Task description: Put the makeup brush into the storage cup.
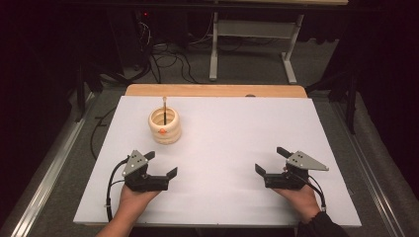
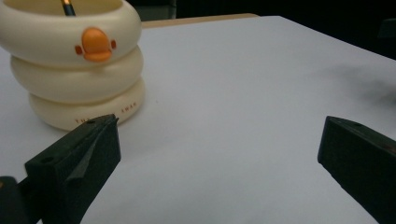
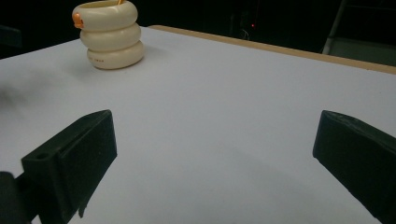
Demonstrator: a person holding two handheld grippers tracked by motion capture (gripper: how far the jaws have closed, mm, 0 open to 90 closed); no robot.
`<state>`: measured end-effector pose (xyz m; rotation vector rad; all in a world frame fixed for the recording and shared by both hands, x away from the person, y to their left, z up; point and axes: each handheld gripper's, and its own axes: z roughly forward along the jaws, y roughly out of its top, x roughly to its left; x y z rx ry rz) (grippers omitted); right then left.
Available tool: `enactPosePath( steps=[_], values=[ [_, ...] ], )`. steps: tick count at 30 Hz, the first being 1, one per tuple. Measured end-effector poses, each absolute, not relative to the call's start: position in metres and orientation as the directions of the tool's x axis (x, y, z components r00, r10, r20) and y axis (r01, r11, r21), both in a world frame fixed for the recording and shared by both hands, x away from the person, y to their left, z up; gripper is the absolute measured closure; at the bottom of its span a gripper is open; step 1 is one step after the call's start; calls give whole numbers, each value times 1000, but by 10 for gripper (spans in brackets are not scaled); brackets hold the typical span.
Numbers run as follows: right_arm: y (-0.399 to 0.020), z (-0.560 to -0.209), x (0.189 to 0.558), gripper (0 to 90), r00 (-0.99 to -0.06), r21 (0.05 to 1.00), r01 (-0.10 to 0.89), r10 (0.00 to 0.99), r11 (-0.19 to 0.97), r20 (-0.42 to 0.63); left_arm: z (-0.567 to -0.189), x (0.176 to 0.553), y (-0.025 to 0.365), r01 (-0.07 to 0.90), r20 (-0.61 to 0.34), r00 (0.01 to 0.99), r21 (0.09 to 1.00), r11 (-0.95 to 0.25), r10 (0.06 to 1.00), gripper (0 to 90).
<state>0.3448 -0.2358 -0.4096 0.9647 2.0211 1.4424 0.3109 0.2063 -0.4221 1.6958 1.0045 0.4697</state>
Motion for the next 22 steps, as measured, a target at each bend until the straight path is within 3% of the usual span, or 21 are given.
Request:
enactPosePath(
  steps=[22],
  values=[
    [-237, -409, 345, 9, -629, 945, 258, 777, 199, 8, -421, 310, 206, 356, -127, 586, 928, -113, 800, 1]
  ],
)
